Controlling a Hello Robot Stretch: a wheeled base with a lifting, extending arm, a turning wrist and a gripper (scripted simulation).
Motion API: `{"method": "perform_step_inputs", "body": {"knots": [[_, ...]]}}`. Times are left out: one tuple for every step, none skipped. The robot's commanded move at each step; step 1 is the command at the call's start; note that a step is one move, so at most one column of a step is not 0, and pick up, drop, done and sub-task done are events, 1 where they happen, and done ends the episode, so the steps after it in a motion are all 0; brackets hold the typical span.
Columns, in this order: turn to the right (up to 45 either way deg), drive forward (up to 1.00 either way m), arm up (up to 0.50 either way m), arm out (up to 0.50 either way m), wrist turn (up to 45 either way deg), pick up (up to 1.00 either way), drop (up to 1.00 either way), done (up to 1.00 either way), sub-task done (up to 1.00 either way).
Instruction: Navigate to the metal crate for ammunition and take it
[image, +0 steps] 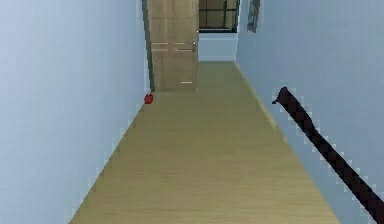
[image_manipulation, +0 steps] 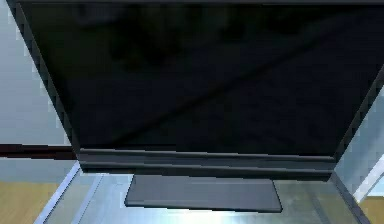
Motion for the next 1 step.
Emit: {"method": "perform_step_inputs", "body": {"knots": [[6.0, 0.0, 0.0, 0.0, 0.0, 0.0, 0.0, 0.0, 0.0]]}}
